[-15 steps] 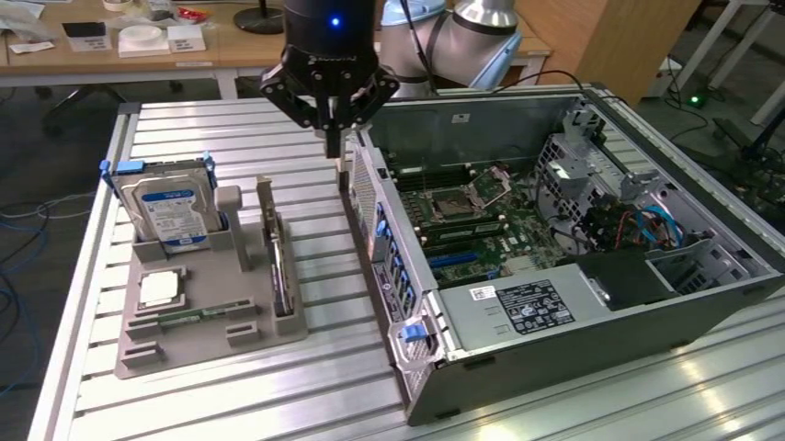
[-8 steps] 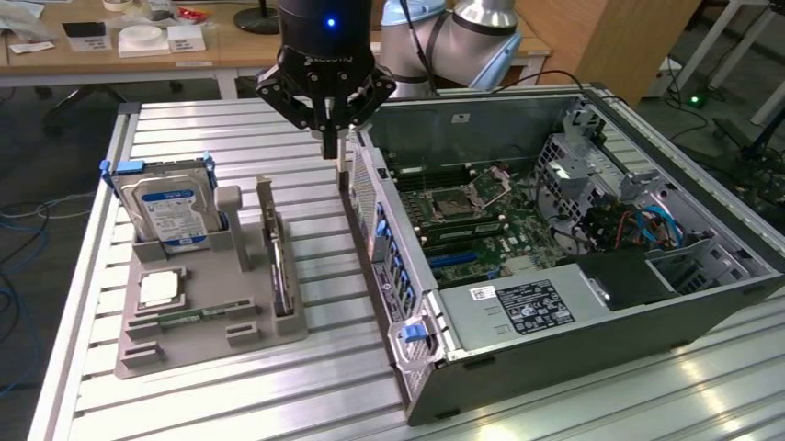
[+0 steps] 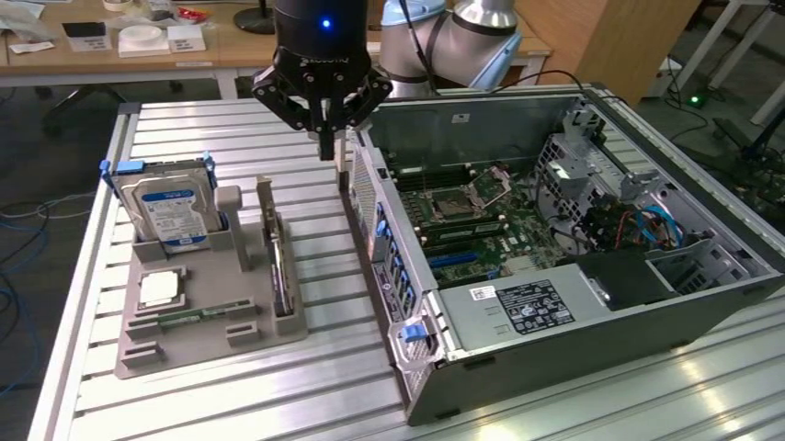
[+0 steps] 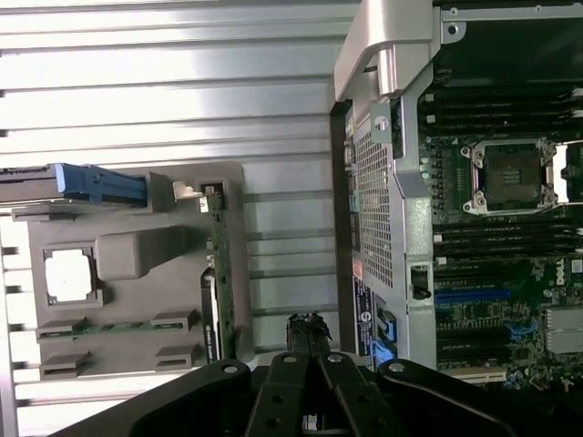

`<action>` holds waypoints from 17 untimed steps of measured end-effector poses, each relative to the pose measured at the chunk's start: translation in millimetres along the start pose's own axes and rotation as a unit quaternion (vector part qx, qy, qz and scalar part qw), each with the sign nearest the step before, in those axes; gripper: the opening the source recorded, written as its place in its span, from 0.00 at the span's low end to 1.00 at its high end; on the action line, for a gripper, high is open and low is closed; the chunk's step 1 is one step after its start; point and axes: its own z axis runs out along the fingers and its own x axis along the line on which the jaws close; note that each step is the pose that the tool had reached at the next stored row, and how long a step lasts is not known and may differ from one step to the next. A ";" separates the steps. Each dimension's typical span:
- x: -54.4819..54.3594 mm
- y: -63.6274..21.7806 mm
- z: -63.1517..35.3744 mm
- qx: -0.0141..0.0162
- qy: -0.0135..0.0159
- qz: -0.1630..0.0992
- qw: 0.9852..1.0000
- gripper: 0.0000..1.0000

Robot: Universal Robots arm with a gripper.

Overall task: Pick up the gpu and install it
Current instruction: 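Reach for the gpu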

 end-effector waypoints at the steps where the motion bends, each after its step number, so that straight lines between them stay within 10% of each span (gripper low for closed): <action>1: 0.4 -0.2 0.0 0.000 0.000 0.000 1.000 0.11; 17: 6.6 -2.8 0.2 0.000 0.000 0.000 1.000 0.11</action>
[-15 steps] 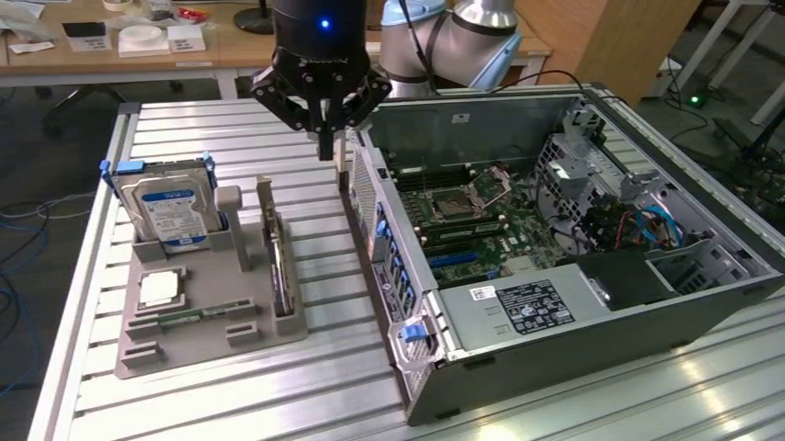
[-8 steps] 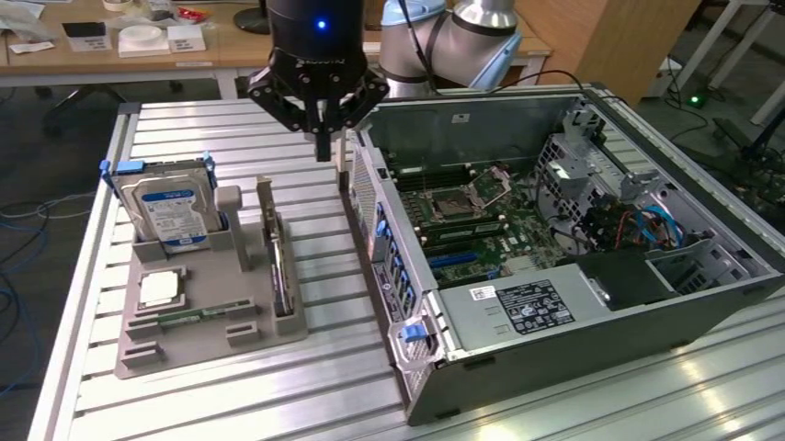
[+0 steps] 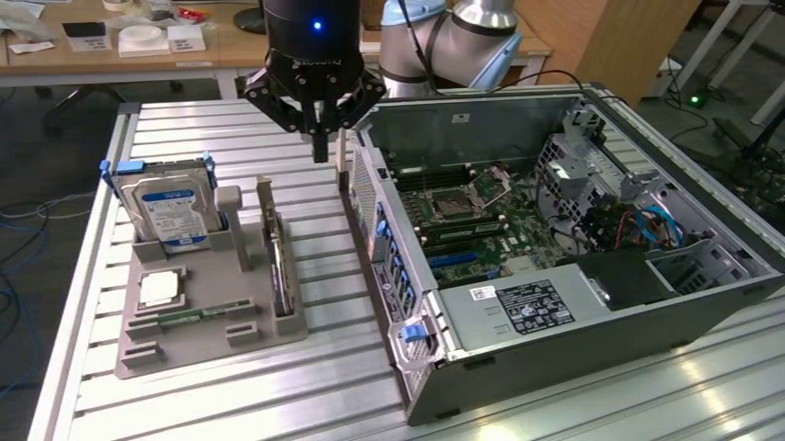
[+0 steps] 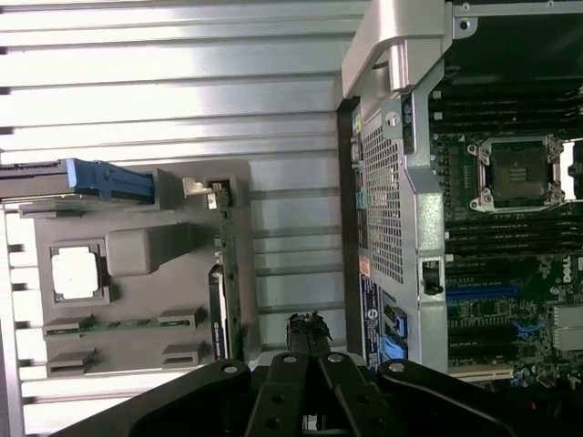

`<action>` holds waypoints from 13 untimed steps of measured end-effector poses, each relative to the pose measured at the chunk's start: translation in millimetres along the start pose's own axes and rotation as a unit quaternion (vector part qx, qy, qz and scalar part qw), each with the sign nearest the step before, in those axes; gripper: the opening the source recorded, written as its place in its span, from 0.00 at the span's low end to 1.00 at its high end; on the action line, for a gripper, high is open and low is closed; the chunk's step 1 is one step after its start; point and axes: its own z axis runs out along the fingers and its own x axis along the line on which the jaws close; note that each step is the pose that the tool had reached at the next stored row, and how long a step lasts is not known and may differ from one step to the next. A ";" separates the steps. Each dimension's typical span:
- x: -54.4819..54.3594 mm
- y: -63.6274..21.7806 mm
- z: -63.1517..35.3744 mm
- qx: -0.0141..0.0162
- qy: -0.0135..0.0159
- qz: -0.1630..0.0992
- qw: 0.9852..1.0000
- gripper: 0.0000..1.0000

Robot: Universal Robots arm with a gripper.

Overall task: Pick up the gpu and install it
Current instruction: 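Reach for the gpu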

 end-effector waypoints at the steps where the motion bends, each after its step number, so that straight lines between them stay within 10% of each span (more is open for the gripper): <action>1: 0.4 -0.2 0.0 0.000 0.000 0.000 1.000 0.11; 13: 4.5 -2.3 -0.1 0.000 0.000 0.000 1.000 0.11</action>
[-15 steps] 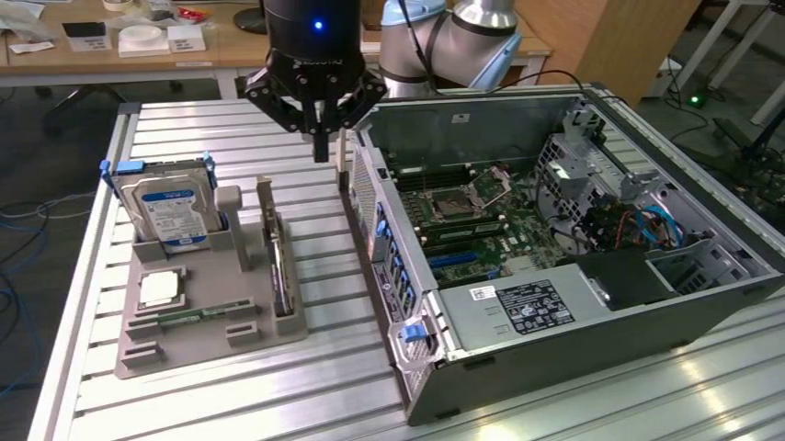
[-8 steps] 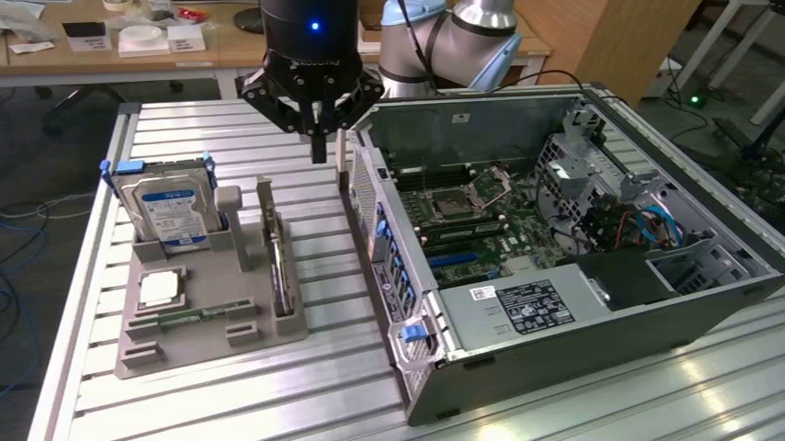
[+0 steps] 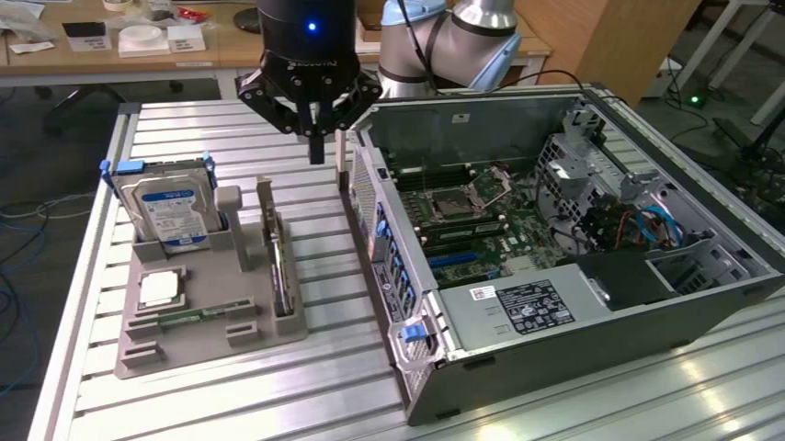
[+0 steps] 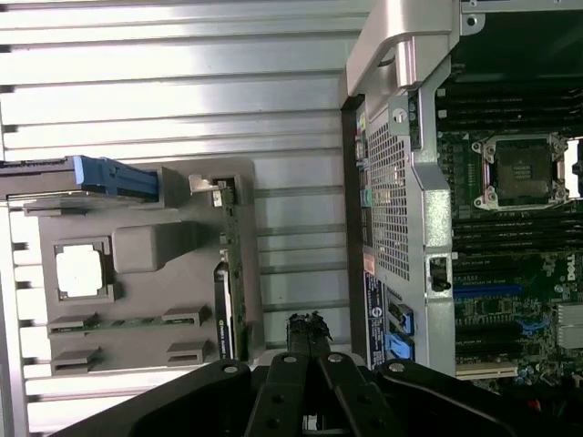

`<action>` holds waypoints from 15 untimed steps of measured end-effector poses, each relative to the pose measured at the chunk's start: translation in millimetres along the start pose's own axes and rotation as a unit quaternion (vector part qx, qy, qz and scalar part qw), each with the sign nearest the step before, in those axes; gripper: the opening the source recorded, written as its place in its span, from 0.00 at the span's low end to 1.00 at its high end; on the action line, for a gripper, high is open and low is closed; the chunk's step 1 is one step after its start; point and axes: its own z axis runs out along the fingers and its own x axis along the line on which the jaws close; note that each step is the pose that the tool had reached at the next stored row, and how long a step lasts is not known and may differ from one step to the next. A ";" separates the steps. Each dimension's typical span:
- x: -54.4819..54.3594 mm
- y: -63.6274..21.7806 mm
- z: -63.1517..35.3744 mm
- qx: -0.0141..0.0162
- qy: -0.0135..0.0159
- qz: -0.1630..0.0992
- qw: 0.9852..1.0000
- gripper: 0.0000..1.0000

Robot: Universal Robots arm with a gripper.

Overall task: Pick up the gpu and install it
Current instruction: 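Reach for the gpu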

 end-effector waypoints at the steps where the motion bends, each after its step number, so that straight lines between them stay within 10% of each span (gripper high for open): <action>1: 0.8 -0.4 0.0 0.000 0.000 0.000 1.000 0.11; 15: 10.0 -4.4 -0.2 0.000 0.000 0.000 1.000 0.11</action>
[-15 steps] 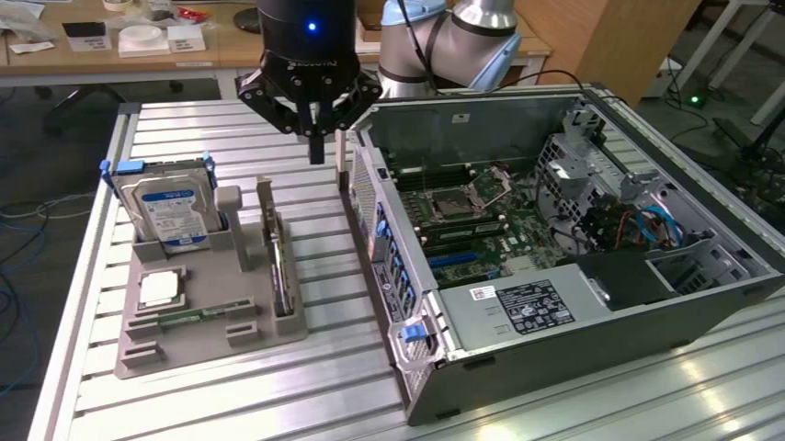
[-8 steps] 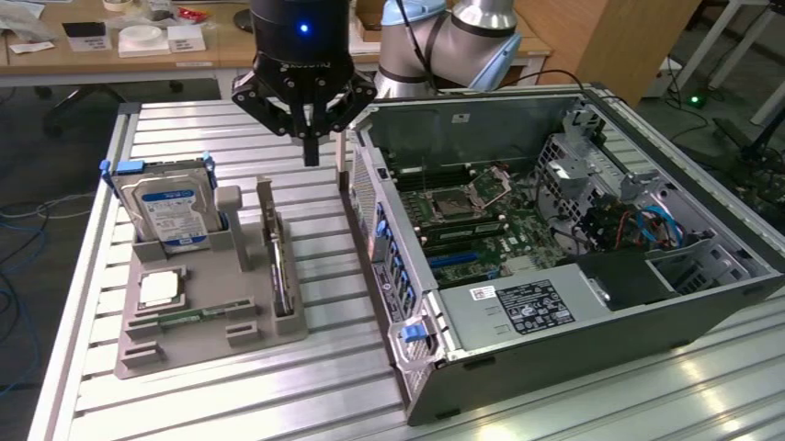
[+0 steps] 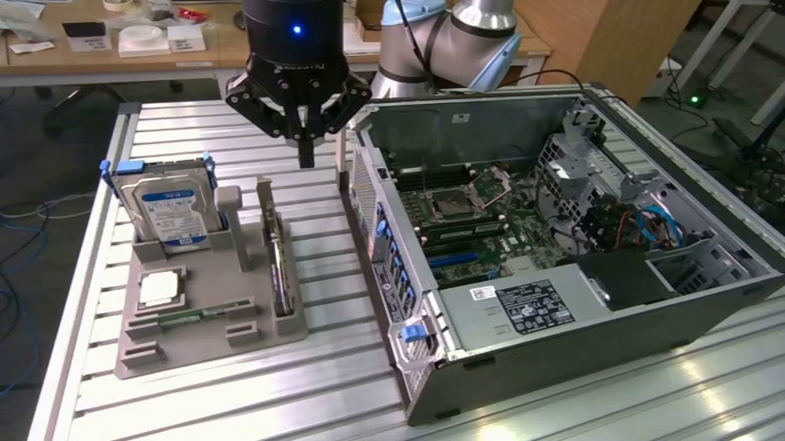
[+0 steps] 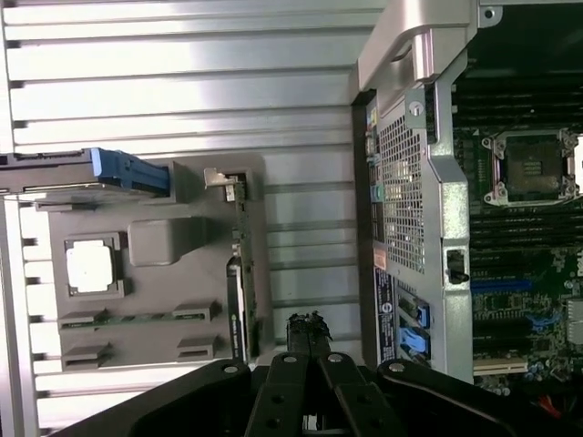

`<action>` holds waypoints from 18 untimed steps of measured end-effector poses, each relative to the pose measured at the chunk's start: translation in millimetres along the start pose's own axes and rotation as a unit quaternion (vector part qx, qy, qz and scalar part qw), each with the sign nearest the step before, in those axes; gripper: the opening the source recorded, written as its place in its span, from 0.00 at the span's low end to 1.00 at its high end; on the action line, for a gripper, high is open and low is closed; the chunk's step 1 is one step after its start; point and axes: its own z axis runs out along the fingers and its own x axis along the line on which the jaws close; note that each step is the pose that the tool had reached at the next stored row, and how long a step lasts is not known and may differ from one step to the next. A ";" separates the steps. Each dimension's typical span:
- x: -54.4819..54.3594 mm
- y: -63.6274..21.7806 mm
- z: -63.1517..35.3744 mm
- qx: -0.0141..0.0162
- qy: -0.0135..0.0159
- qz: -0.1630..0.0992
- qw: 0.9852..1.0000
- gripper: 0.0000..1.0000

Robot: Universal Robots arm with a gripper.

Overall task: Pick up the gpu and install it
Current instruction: 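Reach for the gpu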

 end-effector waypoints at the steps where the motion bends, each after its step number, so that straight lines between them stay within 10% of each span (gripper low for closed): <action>1: 0.6 -0.3 0.0 0.000 0.000 0.000 1.000 0.11; 18: 10.3 -4.9 -0.1 0.000 0.000 0.000 1.000 0.11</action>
